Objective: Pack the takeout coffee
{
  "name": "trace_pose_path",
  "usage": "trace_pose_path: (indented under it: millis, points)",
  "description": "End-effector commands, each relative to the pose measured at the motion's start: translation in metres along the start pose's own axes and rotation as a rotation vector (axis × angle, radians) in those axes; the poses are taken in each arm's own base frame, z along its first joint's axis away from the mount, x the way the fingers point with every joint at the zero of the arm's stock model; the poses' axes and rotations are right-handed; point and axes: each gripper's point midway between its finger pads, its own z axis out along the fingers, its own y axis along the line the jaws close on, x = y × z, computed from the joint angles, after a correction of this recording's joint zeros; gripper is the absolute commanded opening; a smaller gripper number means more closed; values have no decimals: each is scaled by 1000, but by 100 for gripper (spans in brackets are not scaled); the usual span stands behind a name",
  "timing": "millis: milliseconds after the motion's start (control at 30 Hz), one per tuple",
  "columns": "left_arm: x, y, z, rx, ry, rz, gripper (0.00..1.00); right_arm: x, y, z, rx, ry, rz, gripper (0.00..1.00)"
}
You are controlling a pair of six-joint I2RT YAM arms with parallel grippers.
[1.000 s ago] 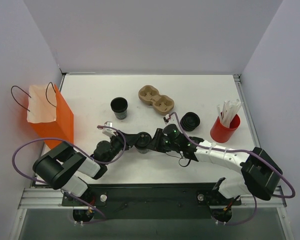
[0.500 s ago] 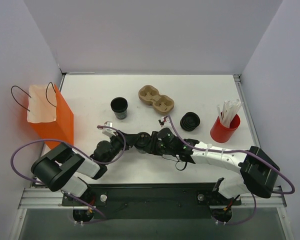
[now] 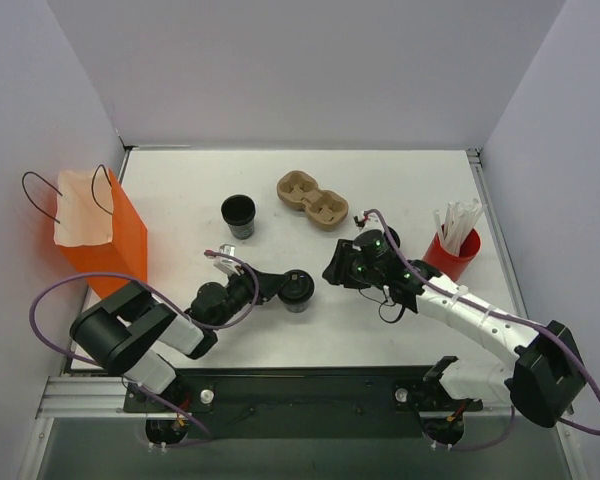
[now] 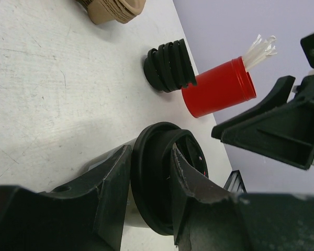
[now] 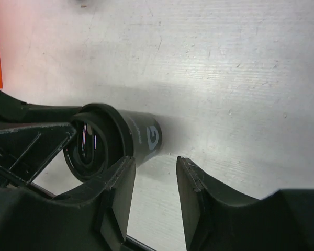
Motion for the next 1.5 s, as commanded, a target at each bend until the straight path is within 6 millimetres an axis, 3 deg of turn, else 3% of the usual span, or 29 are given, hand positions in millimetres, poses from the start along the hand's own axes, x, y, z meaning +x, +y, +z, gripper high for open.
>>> trace_pose_path:
  millis: [0, 167, 267, 700, 1067, 1333, 1467]
  points:
    - [102, 120, -75, -422, 452, 96, 39, -21, 5, -3, -75, -4, -32, 38]
    - [103, 121, -74, -421, 458, 100, 39, -30, 15, 9, -192, 24, 23, 38]
    - [102, 121, -74, -424, 457, 103, 39, -23, 27, 12, -277, 45, 57, 38]
    - [99, 121, -74, -436, 446, 108, 39, 24, 13, 26, -256, 114, 201, 34]
    - [97, 122, -76, -450, 436, 105, 39, 48, 24, 28, -315, 81, 332, 27]
    - [95, 124, -79, -462, 418, 102, 39, 44, 12, 20, -280, -1, 363, 34]
    - [96, 125, -82, -474, 411, 99, 39, 32, 16, 2, -297, -57, 349, 36]
